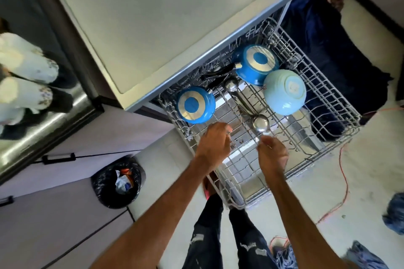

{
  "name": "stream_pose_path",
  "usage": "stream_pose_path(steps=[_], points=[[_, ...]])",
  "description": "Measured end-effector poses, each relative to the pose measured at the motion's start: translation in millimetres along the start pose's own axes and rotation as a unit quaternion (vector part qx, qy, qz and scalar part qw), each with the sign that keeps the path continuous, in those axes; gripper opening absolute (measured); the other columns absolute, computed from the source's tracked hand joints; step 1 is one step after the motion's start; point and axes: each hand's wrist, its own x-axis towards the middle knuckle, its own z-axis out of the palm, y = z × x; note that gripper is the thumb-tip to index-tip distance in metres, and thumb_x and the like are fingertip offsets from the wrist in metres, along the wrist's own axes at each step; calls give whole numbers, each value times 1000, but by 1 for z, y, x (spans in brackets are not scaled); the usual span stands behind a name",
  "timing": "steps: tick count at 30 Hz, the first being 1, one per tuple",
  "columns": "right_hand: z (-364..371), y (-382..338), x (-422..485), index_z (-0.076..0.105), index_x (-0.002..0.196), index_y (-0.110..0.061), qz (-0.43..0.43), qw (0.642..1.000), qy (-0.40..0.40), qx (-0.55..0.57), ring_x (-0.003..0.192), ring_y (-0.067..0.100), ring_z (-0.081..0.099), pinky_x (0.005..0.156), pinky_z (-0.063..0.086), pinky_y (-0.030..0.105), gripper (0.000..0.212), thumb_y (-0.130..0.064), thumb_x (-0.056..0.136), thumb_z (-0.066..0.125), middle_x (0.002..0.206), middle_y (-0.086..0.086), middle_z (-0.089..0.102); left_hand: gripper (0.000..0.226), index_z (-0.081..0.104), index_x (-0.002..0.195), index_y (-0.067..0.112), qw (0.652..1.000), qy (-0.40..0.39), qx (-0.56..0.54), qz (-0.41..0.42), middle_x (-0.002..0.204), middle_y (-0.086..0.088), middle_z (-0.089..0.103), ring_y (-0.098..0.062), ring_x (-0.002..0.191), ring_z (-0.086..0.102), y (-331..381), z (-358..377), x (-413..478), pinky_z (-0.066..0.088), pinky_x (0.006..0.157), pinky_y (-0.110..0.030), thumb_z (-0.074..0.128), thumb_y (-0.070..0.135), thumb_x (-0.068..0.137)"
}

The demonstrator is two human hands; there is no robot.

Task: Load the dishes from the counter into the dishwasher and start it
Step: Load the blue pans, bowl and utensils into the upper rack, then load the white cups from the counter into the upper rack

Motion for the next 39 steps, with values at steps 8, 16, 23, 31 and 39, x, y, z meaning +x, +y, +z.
stream_pose_path(steps=[8,16,23,31,39], points=[[-23,-42,-83,73,86,-25,18,993,-102,58,77,25,76,76,62,52,14,-16,80,65,85,2,77,29,67,117,15,996,-31,3,-83,120,-5,68,-22,115,59,29,-103,-98,45,104,-35,47,12,96],[-28,-154,-191,69,98,-6,-41,973,-216,72,78,28,75,68,62,39,12,-1,96,59,88,14,75,28,72,108,13,994,30,-24,-106,114,-6,72,-23,106,64,21,-201,-177,50,95,-35,48,14,94],[46,-218,-262,70,99,-5,-101,951,-284,66,72,25,72,53,56,27,12,-2,96,59,86,14,76,25,69,103,25,985,117,-30,-123,104,6,73,-15,95,66,-50,-281,-228,53,89,-35,46,26,93],[169,-298,-342,68,99,-11,-153,926,-341,60,77,28,73,64,58,34,14,-4,100,55,92,13,75,22,71,97,25,967,205,-74,-135,96,11,74,-9,88,67,-153,-379,-274,54,81,-30,51,25,87],[239,-376,-376,71,103,-8,-221,916,-330,52,79,26,76,69,61,40,13,-10,99,58,91,10,78,15,73,98,20,946,284,-79,-138,95,3,75,-13,84,67,-219,-464,-270,50,72,-26,60,20,91]])
